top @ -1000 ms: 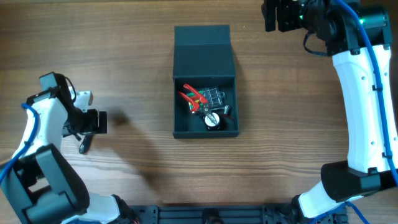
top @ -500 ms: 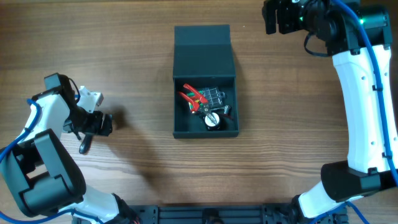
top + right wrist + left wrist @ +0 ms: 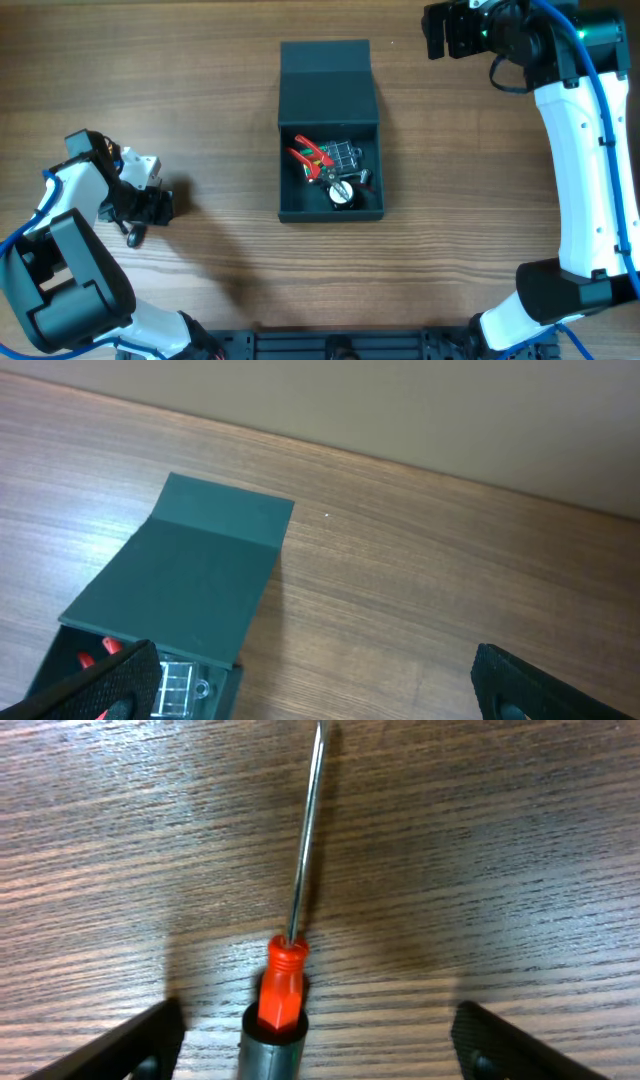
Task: Pack container
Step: 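Lower the left gripper and grasp the red-handled screwdriver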
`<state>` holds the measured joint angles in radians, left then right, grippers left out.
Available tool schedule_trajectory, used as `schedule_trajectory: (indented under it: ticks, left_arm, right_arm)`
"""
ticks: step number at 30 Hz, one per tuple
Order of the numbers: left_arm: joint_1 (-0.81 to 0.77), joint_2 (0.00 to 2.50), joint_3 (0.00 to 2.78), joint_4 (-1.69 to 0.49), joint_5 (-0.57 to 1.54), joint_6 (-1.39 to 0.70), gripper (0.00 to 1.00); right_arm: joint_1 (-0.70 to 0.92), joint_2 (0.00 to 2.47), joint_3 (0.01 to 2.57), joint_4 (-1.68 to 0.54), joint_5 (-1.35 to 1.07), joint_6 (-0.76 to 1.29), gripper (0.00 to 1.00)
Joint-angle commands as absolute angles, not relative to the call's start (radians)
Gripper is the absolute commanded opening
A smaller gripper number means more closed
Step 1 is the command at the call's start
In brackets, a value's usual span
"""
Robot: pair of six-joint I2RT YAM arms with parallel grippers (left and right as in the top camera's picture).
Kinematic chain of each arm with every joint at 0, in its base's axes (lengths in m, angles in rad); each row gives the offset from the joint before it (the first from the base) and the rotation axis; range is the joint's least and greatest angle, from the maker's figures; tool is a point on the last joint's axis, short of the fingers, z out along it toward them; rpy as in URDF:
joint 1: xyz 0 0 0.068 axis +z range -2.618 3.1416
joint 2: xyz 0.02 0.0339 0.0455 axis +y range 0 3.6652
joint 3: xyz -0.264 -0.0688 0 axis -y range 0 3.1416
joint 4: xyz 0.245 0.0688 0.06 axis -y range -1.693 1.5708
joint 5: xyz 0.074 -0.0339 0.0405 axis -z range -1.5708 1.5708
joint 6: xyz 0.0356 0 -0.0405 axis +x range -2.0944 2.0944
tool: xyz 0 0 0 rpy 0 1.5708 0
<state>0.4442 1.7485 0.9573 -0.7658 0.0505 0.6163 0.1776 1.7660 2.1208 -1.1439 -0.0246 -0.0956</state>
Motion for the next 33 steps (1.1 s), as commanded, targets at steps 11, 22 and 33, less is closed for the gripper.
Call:
schedule_trajectory:
  ticks: [11, 22, 33]
  left_arm:
    - [0.451, 1.764, 0.931, -0.756, 0.180, 0.620, 0.30]
    - [0.451, 1.764, 0.931, -0.748, 0.187, 0.620, 0.32]
    - [0.451, 1.764, 0.931, -0.747, 0.187, 0.620, 0.17]
  right_arm:
    - [0.174, 1.779, 2.119, -1.149, -0.010, -0.105, 1.00]
    - [0.174, 1.779, 2.119, -1.165, -0.010, -0.105, 1.00]
    - [0.174, 1.779, 2.119, -1.165, 0.005, -0.104, 1.00]
